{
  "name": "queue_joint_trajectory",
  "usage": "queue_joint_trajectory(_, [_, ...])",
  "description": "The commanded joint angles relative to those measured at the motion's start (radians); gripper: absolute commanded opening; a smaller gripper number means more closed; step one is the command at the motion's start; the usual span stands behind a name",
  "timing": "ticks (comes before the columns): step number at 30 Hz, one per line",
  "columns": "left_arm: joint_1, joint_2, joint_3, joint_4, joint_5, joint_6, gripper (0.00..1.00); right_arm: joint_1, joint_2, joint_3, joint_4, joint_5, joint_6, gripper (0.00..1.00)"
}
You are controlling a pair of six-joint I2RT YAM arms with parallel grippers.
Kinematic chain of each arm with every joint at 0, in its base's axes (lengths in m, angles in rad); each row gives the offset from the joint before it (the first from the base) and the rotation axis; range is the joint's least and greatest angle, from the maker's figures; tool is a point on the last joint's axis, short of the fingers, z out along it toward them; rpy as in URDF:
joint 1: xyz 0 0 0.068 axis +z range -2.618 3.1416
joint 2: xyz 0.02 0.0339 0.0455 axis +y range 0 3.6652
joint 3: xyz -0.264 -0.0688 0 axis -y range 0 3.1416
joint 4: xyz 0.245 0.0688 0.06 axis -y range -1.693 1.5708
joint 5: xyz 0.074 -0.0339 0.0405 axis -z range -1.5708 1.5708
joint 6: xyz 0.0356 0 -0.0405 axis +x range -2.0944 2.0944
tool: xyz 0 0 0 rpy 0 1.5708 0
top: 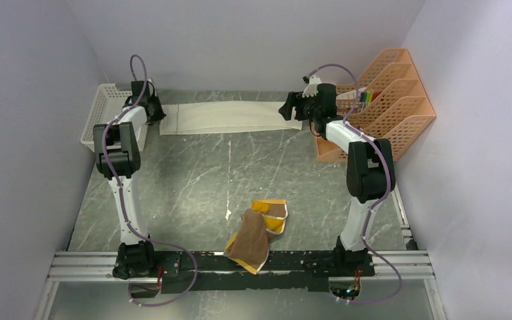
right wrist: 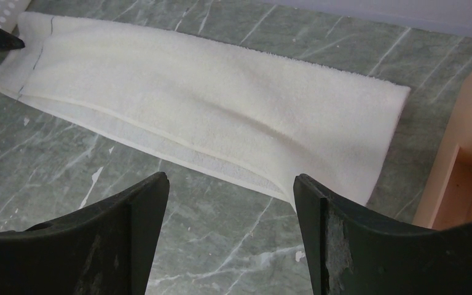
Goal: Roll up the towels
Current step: Fold the towel at the corner of the board.
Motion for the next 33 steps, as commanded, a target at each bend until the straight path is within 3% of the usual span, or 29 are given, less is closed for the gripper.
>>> queue_joint_trajectory(1, [-0.014, 0.015, -0.061, -0.055, -0.005, 0.004, 0.07, -0.004, -0.044, -0.012, 0.007, 0.008, -0.014, 0.75])
queue_joint_trajectory(13, [-0.050, -0.198, 0.025, -0.120, -0.090, 0.055, 0.07, -0.003, -0.076, -0.045, 0.018, 0.007, -0.016, 0.76])
queue_joint_trajectory(25, [-0.049, -0.222, 0.168, -0.235, -0.251, 0.141, 0.07, -0.004, -0.083, -0.037, 0.009, -0.001, -0.017, 0.76])
queue_joint_trajectory(33, [0.013, -0.222, 0.234, -0.283, -0.327, 0.174, 0.07, -0.001, -0.084, -0.026, 0.000, -0.011, -0.006, 0.76])
